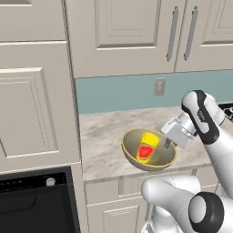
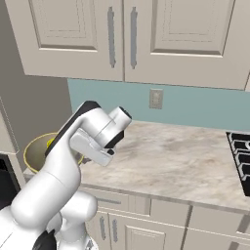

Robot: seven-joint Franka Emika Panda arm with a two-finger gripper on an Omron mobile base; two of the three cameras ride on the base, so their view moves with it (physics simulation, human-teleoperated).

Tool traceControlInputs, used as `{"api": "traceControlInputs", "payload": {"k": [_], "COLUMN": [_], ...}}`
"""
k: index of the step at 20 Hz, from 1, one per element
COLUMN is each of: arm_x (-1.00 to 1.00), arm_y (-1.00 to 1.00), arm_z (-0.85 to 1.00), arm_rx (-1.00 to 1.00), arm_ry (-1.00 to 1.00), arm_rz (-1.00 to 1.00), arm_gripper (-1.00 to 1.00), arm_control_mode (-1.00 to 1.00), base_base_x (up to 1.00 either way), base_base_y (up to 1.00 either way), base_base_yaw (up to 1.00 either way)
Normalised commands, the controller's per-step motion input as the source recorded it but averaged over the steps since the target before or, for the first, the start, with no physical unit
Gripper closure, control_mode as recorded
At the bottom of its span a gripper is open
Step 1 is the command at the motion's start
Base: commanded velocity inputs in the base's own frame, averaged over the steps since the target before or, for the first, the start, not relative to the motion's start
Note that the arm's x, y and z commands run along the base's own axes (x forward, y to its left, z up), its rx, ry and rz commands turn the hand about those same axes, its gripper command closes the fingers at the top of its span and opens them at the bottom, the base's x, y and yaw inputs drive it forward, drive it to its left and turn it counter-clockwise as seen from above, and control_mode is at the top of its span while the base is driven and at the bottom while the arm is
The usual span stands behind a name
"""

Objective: Place the cup inside the bowl on the dining table and move the bowl to any counter.

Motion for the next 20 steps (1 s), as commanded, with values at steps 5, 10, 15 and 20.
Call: {"api": "traceControlInputs", "payload": {"k": [5,10,15,20], "arm_x": [0.0,0.08,0.12,0.21], "arm_y": [-0.05,-0.19,-0.19,-0.11], "arm_z": [0.0,0.0,0.0,0.0], "arm_rx": [0.0,0.0,0.0,-0.04], "arm_ry": [0.0,0.01,0.06,0.09], "arm_rz": [-0.09,-0.17,-0.21,-0.2], "arm_gripper": [1.0,1.0,1.0,1.0], "arm_control_mode": [-1.0,-1.0,-1.0,-1.0], "base_base_x": [0.0,0.0,0.0,0.0], "base_base_y": [0.0,0.0,0.0,0.0], "base_base_yaw": [0.0,0.0,0.0,0.0]}}
